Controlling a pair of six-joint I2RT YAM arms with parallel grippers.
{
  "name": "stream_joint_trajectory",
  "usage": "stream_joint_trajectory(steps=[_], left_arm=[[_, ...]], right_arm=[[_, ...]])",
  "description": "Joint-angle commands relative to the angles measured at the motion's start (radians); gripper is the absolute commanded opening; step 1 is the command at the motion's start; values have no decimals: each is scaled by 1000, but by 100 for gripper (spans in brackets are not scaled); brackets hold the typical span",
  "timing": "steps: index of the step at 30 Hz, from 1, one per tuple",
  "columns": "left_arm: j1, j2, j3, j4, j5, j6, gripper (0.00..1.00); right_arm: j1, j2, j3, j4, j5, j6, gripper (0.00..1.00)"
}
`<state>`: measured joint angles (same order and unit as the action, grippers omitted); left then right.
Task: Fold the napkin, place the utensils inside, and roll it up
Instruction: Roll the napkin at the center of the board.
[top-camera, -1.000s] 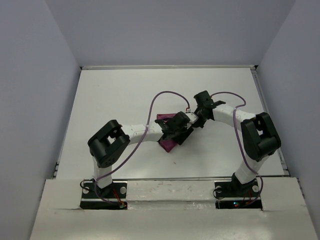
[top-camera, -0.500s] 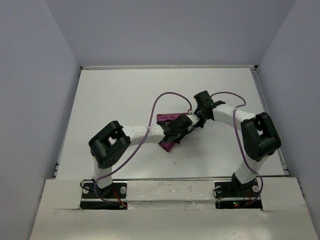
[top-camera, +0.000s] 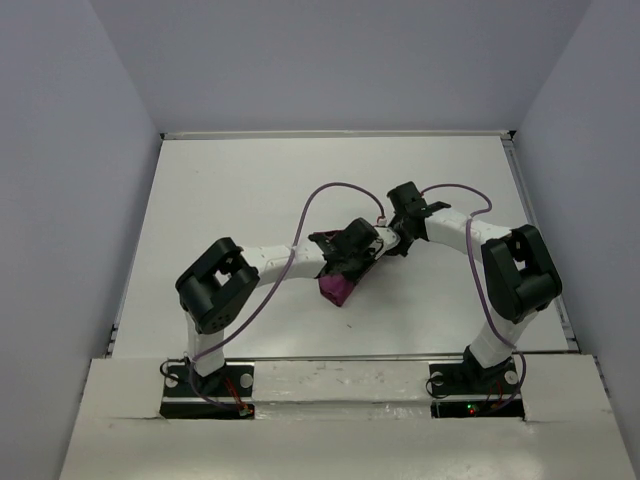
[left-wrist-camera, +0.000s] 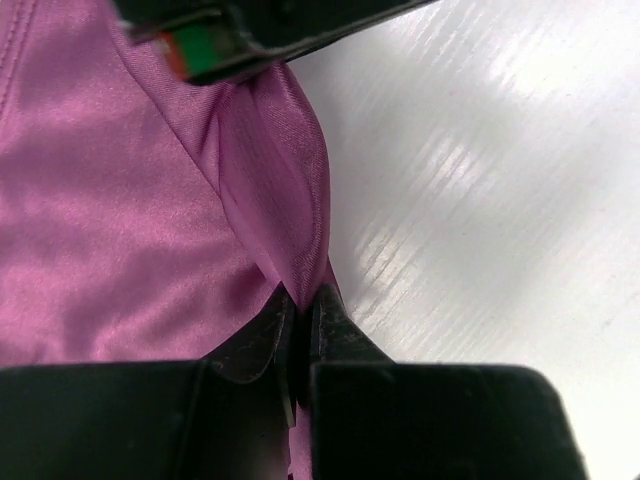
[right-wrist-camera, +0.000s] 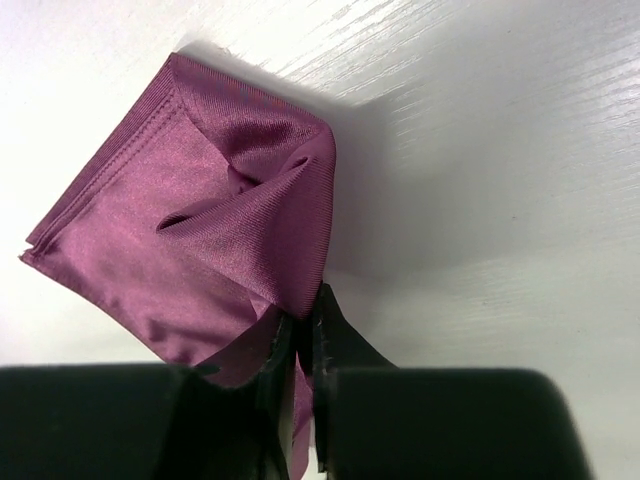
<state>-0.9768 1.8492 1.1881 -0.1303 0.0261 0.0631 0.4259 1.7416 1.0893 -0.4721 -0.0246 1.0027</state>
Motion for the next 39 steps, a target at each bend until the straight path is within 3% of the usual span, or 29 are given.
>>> stream_joint_trajectory(steps=[1, 3, 6, 8, 9, 13, 20, 30, 39], left_arm=[[47, -11, 5, -19, 218, -3, 0], [72, -27, -19, -3, 290, -17, 0], [137, -48, -79, 76, 417, -57, 0], [162, -48, -91, 92, 480, -86, 0], [174, -41, -111, 113, 553, -88, 0], [223, -24, -168, 219, 647, -137, 0], [279, -27, -208, 276, 735, -190, 0], [357, 39, -240, 330, 873, -252, 0], [400, 81, -263, 371, 896, -305, 0]], right_arm=[[8, -62, 3, 32, 20, 25, 11], [8, -71, 4, 38, 20, 25, 18], [8, -88, 14, 39, 47, 17, 53], [8, -100, 21, 43, 52, 5, 64], [8, -106, 27, 46, 61, -4, 76], [8, -162, 57, 49, 109, -47, 93], [-1, -197, 123, -25, 229, -118, 96], [-1, -238, 103, 0, 236, -128, 96], [-1, -246, 64, 4, 229, -130, 95]])
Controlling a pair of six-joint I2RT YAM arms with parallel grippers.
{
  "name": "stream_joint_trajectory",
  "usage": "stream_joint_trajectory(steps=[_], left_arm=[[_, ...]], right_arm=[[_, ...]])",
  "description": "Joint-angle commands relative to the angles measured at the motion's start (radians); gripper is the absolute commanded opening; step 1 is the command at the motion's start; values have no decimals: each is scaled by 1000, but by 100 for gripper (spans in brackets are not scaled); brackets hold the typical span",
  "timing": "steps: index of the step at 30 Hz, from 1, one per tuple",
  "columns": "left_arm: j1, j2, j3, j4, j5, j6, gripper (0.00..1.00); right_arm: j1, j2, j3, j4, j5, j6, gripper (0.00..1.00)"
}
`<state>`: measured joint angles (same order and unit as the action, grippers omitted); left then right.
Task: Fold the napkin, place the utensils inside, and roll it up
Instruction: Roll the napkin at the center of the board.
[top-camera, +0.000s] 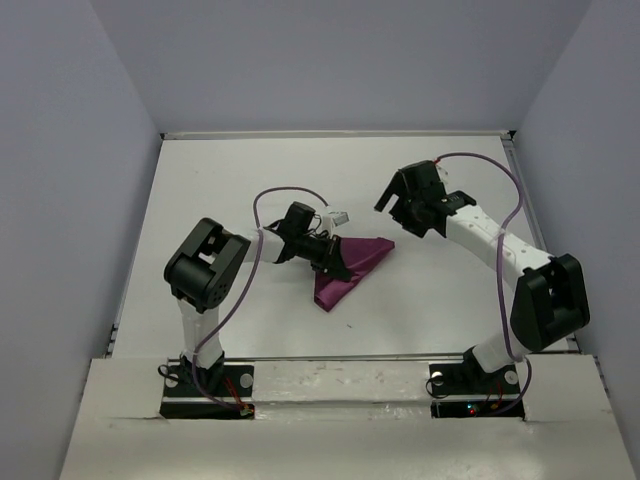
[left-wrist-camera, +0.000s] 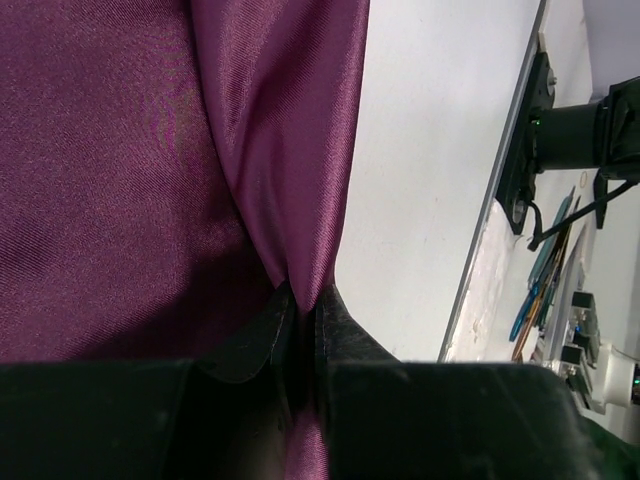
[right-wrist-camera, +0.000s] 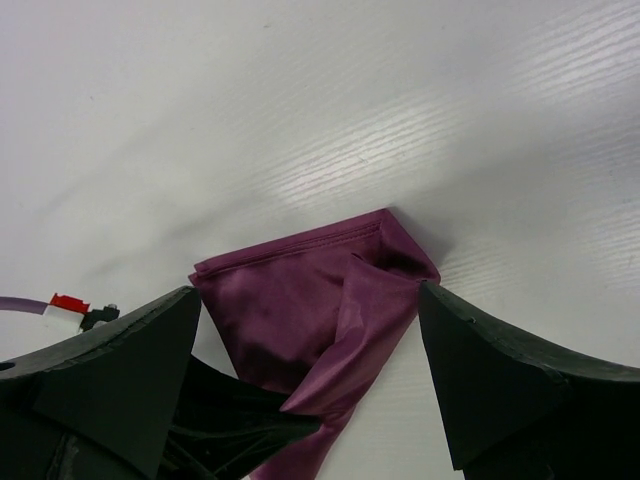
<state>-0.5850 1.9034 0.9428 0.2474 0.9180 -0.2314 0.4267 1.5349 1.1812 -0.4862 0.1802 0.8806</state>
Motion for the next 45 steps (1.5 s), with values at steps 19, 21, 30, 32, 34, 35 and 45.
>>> stream_joint_trajectory(steps=[19, 21, 30, 32, 34, 35, 45], left_arm=[[47, 79, -21, -66, -80, -25, 0], [47, 85, -19, -72, -82, -22, 0], [47, 117, -4, -115, -125, -9, 0], [48, 121, -2, -120, -131, -8, 0], [48, 123, -1, -123, -136, -11, 0], [48, 125, -1, -123, -139, -11, 0], [50, 138, 5, -123, -125, -9, 0]], right_arm=[[46, -35, -384, 397, -212, 21, 76], [46, -27, -391, 417, -214, 21, 75], [46, 27, -355, 403, -157, 24, 65], [46, 19, -339, 387, -145, 21, 65], [46, -2, -336, 374, -128, 18, 66], [46, -18, -334, 362, -116, 15, 66], [46, -65, -285, 279, -79, -49, 64]])
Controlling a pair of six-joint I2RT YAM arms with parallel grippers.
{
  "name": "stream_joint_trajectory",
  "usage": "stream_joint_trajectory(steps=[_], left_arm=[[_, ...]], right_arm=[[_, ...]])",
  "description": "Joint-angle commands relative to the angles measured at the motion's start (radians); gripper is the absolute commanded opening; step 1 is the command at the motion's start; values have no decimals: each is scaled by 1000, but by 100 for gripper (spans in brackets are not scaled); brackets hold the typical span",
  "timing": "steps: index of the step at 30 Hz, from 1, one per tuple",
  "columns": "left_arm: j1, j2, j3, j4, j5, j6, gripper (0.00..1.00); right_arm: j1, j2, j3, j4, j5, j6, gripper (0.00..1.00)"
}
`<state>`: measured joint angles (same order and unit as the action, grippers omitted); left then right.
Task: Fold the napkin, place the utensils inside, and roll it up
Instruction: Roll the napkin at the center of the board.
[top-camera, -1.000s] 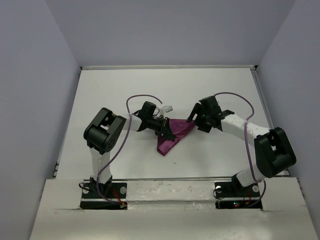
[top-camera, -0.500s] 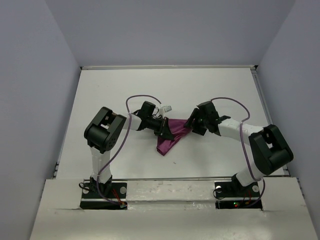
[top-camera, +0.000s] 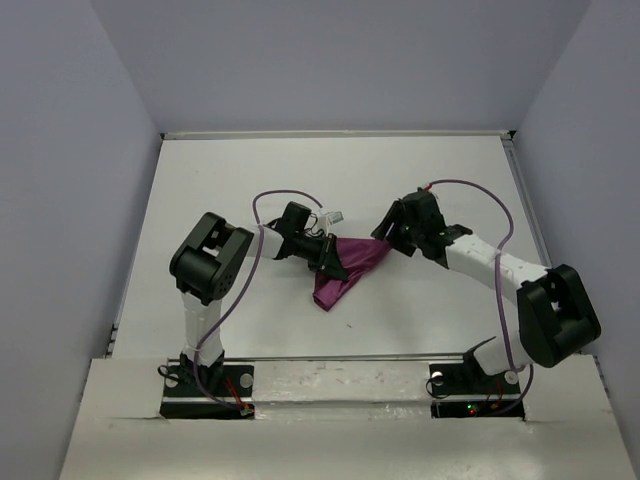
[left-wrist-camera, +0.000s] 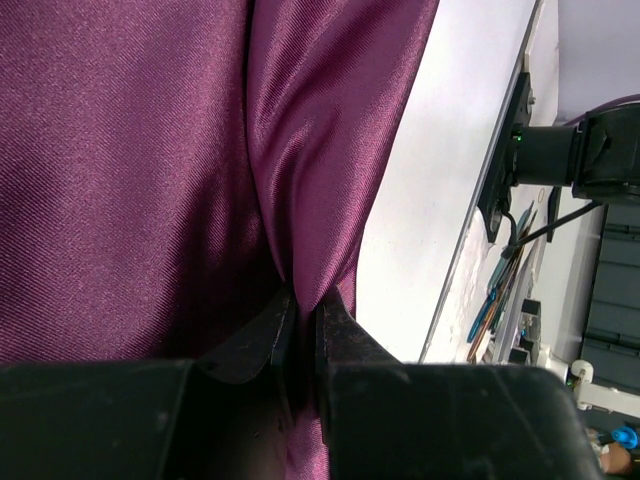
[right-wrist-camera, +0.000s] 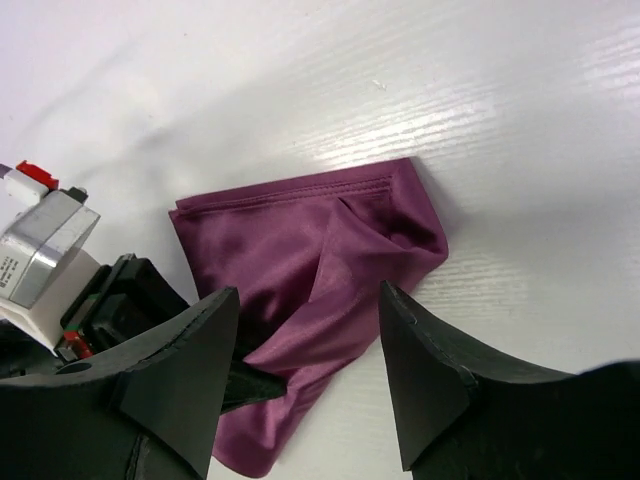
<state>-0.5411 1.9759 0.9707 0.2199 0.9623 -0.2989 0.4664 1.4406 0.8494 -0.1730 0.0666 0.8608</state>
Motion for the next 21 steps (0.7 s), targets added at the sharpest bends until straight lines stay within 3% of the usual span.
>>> stream_joint_trajectory(steps=[1, 14, 21], left_arm=[[6, 64, -26, -94, -169, 58, 0], [4, 60, -29, -93, -166, 60, 0], [4, 61, -27, -93, -165, 61, 0]], right_arm=[[6, 43, 51, -39, 35, -23, 63], [6, 173, 108, -102, 55, 49, 80], [6, 32, 48, -112, 151, 60, 90]])
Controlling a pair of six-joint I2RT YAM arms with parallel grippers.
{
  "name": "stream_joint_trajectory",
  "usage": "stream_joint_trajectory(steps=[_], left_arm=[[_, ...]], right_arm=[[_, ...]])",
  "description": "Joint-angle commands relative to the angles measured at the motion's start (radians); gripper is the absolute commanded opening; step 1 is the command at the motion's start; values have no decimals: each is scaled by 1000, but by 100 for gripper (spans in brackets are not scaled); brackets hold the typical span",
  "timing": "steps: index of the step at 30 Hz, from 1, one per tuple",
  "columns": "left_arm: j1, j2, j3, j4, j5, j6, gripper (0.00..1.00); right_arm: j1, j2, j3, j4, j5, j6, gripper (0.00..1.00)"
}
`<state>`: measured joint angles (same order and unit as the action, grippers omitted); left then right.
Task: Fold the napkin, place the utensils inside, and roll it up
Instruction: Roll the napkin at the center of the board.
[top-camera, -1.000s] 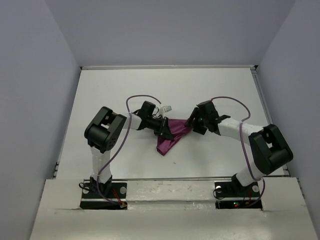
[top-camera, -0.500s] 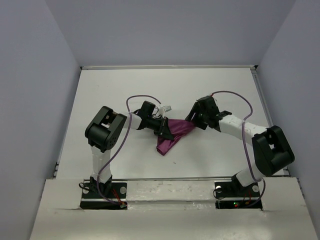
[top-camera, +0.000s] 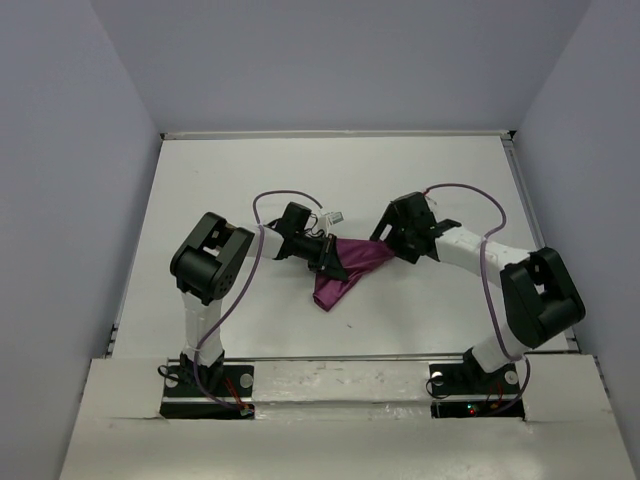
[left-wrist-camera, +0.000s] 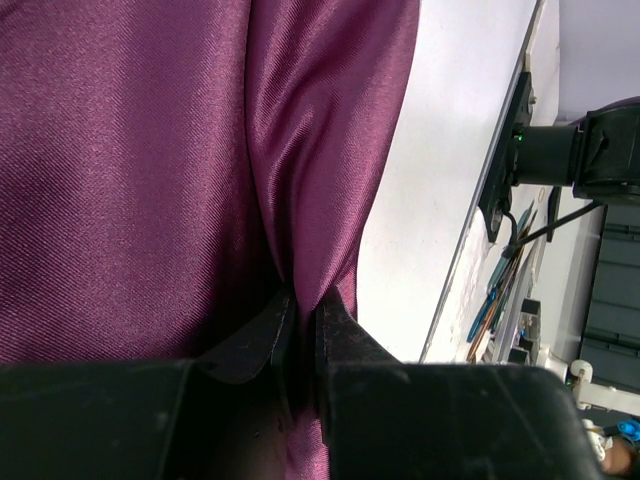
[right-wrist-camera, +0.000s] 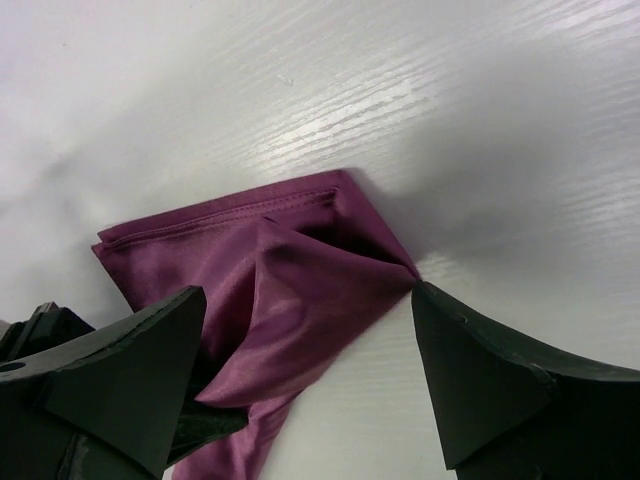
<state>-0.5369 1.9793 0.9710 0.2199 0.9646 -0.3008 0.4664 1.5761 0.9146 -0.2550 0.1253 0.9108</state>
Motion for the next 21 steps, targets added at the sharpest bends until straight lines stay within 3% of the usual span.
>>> stream_joint_trajectory(steps=[1, 8, 13, 21], left_arm=[[0, 59, -28, -94, -164, 63, 0], [2, 61, -28, -91, -159, 62, 0], [0, 62, -26, -90, -158, 60, 0], [0, 65, -26, -88, -144, 65, 0]], right_arm=[[6, -122, -28, -35, 100, 8, 91], [6, -140, -66, -64, 73, 22, 91], [15, -107, -111, 72, -58, 42, 88], [15, 8, -128, 229, -116, 71, 81]])
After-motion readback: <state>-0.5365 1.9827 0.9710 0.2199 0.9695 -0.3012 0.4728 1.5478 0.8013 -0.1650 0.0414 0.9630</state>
